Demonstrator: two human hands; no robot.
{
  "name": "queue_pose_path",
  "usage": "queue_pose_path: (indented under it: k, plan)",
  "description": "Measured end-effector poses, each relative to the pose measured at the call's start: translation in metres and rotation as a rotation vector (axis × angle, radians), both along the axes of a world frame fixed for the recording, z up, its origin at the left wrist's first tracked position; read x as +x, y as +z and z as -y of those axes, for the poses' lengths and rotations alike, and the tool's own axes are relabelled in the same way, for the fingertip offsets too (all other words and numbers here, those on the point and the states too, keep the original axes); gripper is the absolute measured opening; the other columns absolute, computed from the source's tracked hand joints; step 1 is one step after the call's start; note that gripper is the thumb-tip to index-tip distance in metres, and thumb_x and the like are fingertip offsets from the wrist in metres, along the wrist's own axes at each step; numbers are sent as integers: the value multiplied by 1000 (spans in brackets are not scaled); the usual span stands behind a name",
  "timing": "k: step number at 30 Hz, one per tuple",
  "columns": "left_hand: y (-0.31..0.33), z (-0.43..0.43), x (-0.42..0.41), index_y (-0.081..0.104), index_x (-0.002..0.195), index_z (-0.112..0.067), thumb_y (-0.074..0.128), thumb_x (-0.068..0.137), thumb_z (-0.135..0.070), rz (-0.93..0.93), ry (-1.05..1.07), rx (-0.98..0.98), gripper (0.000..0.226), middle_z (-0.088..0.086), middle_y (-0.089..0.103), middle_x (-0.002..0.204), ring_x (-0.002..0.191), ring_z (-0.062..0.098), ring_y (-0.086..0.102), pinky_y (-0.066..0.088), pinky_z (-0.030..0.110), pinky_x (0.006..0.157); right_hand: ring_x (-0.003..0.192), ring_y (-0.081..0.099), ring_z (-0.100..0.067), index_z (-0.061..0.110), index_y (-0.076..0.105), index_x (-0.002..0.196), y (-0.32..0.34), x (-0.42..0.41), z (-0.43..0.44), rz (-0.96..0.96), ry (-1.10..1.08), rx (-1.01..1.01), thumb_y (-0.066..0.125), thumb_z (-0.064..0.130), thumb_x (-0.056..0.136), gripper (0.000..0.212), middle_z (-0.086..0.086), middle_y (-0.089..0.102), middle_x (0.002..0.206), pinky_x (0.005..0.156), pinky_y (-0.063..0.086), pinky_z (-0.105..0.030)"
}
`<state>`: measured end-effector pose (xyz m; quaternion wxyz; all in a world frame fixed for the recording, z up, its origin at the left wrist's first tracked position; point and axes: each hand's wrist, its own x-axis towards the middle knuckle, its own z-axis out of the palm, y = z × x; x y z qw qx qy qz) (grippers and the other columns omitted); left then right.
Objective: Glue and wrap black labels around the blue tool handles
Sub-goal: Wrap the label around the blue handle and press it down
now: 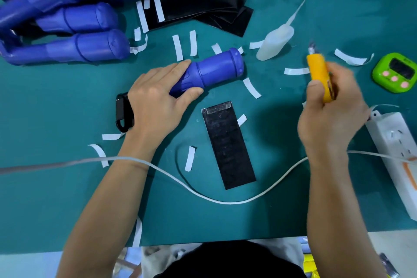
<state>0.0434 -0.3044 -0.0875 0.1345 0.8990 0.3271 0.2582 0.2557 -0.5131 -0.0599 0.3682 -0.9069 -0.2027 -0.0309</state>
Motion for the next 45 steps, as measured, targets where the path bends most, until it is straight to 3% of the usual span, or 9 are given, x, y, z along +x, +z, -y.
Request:
queue_pose_path:
  k: [3, 9, 14, 18, 25, 33, 38, 43, 45]
  plan:
    - [1, 1, 0, 75, 127, -15, 75, 93, -55, 3, 0, -17, 52, 2, 77, 119, 100, 30, 71, 54, 43, 85, 72, 39, -31, 21, 65, 122, 2, 5, 3, -4, 85, -364, 47, 30, 102, 28, -6, 56, 78, 66, 26, -36]
    - [3, 3, 1, 75, 127, -14, 76, 92, -53, -2, 3, -35, 53, 3, 77, 119, 100, 32, 71, 53, 43, 86, 68, 39, -42, 16, 64, 112, 11, 11, 3, -74, 155, -414, 40, 26, 106, 27, -14, 53, 75, 65, 30, -41]
    - [3, 2, 1, 75, 127, -14, 77, 91, -52, 5, 10, -33, 52, 4, 77, 119, 99, 31, 70, 53, 43, 85, 69, 36, -46, 8, 42, 73, 17, 21, 8, -148, 119, -459, 42, 23, 99, 30, -10, 41, 62, 61, 27, -40]
    - [2, 2, 1, 75, 127, -15, 76, 91, -53, 3, 7, -41, 53, 3, 76, 120, 100, 31, 70, 52, 42, 86, 72, 38, -43, 12, 61, 90, 17, 19, 4, -118, 45, -513, 44, 32, 101, 29, -11, 45, 68, 66, 30, -40]
    - [2, 3, 0, 74, 129, -15, 74, 92, -55, 0, 4, -48, 54, 3, 76, 121, 102, 31, 70, 52, 42, 88, 73, 42, -33, 22, 70, 122, 11, 23, 15, -90, 73, -333, 52, 42, 100, 34, 1, 53, 72, 69, 28, -35]
    - [1, 3, 1, 74, 129, -16, 72, 93, -56, 4, 0, -44, 54, 3, 76, 121, 102, 31, 70, 52, 42, 87, 76, 54, -33, 21, 79, 111, 9, 19, 11, 70, 245, -275, 79, 29, 83, 29, -7, 67, 79, 81, 46, -48]
    - [2, 4, 1, 73, 130, -16, 71, 95, -56, -13, 8, -20, 54, 3, 76, 120, 102, 30, 69, 50, 42, 87, 91, 57, -33, 18, 77, 112, 4, 17, 10, -20, 226, -280, 80, 27, 80, 33, -8, 68, 95, 90, 48, -53]
    - [2, 8, 1, 71, 133, -13, 79, 88, -34, 3, -1, -4, 50, 3, 74, 124, 108, 30, 67, 48, 41, 96, 81, 54, -11, 23, 69, 93, 22, -10, 2, -33, 226, -57, 76, 34, 84, 16, 7, 65, 89, 73, 38, -22]
    - [3, 10, 0, 71, 134, -14, 78, 85, -28, 11, 7, 13, 51, 2, 74, 126, 111, 30, 66, 46, 39, 99, 70, 54, -9, 21, 67, 85, 26, -37, -7, -76, 380, -106, 71, 38, 91, 18, 4, 67, 80, 66, 42, -25]
